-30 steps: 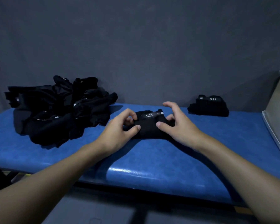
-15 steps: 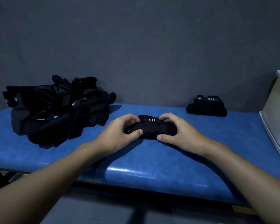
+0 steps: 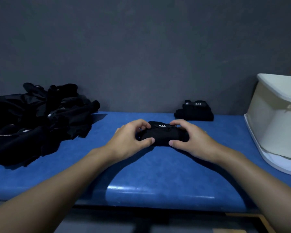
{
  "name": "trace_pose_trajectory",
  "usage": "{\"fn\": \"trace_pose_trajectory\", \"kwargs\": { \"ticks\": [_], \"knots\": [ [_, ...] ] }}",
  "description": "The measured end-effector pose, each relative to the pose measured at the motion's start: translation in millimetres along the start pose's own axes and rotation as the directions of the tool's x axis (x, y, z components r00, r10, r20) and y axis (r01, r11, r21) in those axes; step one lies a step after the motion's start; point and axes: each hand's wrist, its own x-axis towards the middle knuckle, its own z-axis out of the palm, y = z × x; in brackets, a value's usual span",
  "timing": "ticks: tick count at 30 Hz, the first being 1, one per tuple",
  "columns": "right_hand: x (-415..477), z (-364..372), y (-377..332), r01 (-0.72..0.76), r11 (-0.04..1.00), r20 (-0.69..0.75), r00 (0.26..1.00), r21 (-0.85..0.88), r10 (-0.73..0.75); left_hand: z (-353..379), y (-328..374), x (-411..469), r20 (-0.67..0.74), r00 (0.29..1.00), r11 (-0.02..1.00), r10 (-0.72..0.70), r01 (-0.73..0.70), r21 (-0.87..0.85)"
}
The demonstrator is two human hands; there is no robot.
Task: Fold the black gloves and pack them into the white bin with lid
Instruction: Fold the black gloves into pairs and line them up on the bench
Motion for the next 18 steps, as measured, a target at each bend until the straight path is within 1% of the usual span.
{"fn": "trace_pose_trajectory", "kwargs": {
  "ticks": [5,8,11,16,18],
  "knots": [
    [-6.2,-27.9,29.3,-0.094,0.983,-0.103,0.992,-0.16,0.078,29.1,23.5,28.7,0.093,0.995,0.999,0.041,-0.043,0.02],
    [-8.4,-39.5,44.9,-0.143,0.975,-0.137,0.983,-0.168,0.121,45.5,36.2,45.9,0.1,0.992,0.995,0.076,-0.082,0.058],
    [-8.6,-44.3,54.5,-0.15,0.979,-0.163,0.978,-0.141,0.127,58.6,40.6,60.1,0.081,0.992,0.992,0.094,-0.1,0.075],
    [-1.9,-49.3,66.4,-0.181,0.957,-0.224,0.966,-0.225,0.13,74.1,42.3,77.1,0.092,0.99,0.994,0.106,-0.109,0.03],
    [0.0,-53.2,70.9,-0.207,0.95,-0.229,0.961,-0.235,0.153,80.3,46.9,82.7,0.096,0.987,0.989,0.131,-0.138,0.06]
  ]
}}
